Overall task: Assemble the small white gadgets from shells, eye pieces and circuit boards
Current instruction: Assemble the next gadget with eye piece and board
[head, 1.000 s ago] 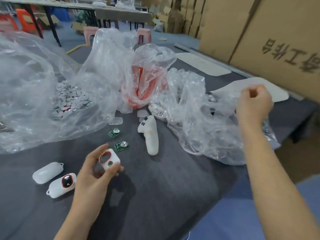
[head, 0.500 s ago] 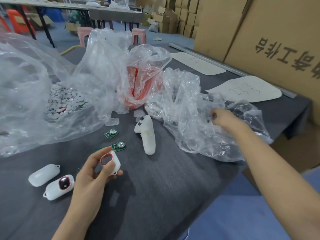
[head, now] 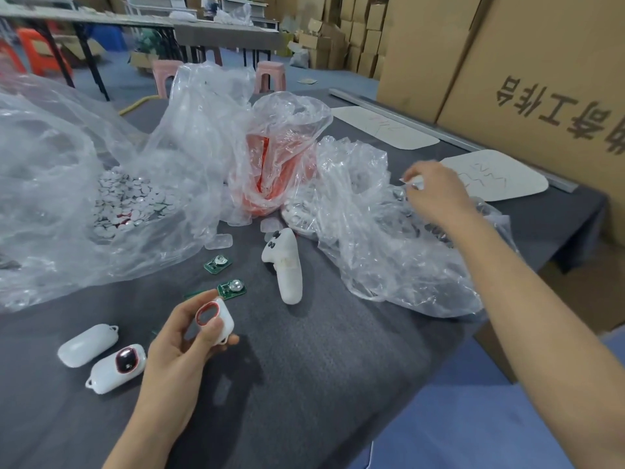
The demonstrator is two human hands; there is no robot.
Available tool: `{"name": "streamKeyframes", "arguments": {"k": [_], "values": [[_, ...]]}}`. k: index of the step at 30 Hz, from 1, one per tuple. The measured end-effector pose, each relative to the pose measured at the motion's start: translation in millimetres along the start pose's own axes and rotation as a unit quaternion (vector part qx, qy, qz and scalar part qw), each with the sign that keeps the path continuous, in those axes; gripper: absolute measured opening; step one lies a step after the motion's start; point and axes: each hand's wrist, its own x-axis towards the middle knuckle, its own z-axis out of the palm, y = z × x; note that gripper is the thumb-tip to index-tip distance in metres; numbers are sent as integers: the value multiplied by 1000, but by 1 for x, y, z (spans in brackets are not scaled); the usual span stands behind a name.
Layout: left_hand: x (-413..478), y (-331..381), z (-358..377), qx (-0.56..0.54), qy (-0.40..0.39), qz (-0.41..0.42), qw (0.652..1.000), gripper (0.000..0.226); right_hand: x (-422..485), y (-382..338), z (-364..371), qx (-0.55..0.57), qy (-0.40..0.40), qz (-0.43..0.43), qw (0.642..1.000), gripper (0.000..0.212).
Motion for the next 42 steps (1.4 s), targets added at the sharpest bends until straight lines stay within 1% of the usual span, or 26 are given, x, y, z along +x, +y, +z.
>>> {"name": "streamKeyframes", "arguments": {"k": [1,2,3,4,6,7,9,10,11,13,15,18,21,22,23,24,25,27,28,29,31,33,34,37,39,42], "values": [[0,0,0,1,-1,0,1000,33,-3,-9,-1,76,-54,-28,995,21],[0,-1,0,1,-2,0,1000,34,-6,-15,0,118,-121,-43,985,20],[0,-1,-1,-2,-1,1,1000,34,-10,-19,4,119,-184,-43,975,20],[0,-1,-1,-6,0,1,1000,34,-11,-19,9,95,-232,-38,967,23],[0,-2,-1,-11,0,1,1000,34,-10,-9,19,24,-267,-10,963,30],[0,-2,-1,-12,0,1,1000,35,-7,-1,23,-9,-265,13,964,28],[0,-2,-1,-12,0,0,1000,35,-2,12,22,-111,-260,55,958,14],[1,-2,-1,-11,0,-1,1000,35,1,18,21,-175,-254,75,948,17],[0,-2,-1,-10,-1,0,1000,34,3,22,19,-235,-247,91,936,26],[0,-2,-1,-8,1,3,1000,34,6,29,20,-301,-251,109,913,34],[1,-2,-1,-9,4,4,1000,34,9,33,25,-302,-244,117,914,30],[1,0,-1,-13,6,0,1000,34,17,35,36,-269,-194,91,939,19],[0,0,-1,-19,8,-1,1000,33,20,34,46,-208,-160,58,963,13],[0,1,0,-21,9,-1,1000,33,21,33,50,-180,-153,52,970,8],[0,1,0,-22,10,-2,1000,33,22,33,54,-153,-149,60,975,17],[0,1,0,-23,10,-3,1000,33,23,32,57,-135,-163,85,974,29],[0,1,-1,-22,10,-5,1000,33,24,30,58,-128,-182,114,968,35],[0,1,-1,-19,9,-9,1000,33,26,30,60,-134,-200,139,960,43],[0,0,-1,-20,9,-11,1000,34,28,30,61,-139,-194,129,963,44],[0,1,-2,-19,8,-13,1000,34,29,30,61,-148,-182,110,966,42],[0,1,-2,-17,5,-16,1000,35,29,32,59,-154,-170,78,970,29],[0,2,-3,-17,5,-16,1000,36,30,35,58,-150,-175,65,971,20],[0,2,-2,-17,6,-16,1000,36,30,35,57,-147,-170,69,972,20],[-1,3,-1,-17,4,-15,1000,35,26,33,58,-172,-132,96,971,25],[-1,2,-2,-15,3,-15,1000,35,23,31,63,-200,-113,93,969,28],[-1,4,-3,-10,0,-15,1000,37,22,29,65,-211,-60,84,972,22]]}}
